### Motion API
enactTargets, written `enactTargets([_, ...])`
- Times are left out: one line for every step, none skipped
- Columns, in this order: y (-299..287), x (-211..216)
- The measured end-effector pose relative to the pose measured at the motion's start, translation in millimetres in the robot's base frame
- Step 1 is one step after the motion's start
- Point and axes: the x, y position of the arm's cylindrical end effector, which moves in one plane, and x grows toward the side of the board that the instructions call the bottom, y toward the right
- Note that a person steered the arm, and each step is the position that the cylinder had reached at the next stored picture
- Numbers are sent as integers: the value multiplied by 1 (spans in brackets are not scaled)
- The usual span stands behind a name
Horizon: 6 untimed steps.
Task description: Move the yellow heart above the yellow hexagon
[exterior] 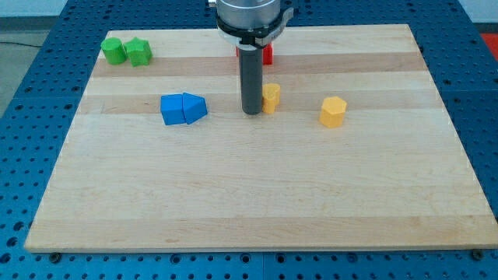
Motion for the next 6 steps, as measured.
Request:
enactTargets([0,-7])
enactTargets([-19,-12])
enactTargets([-14,-25])
enactTargets([31,-28])
enactTargets([73,-26])
enactTargets([96,-25])
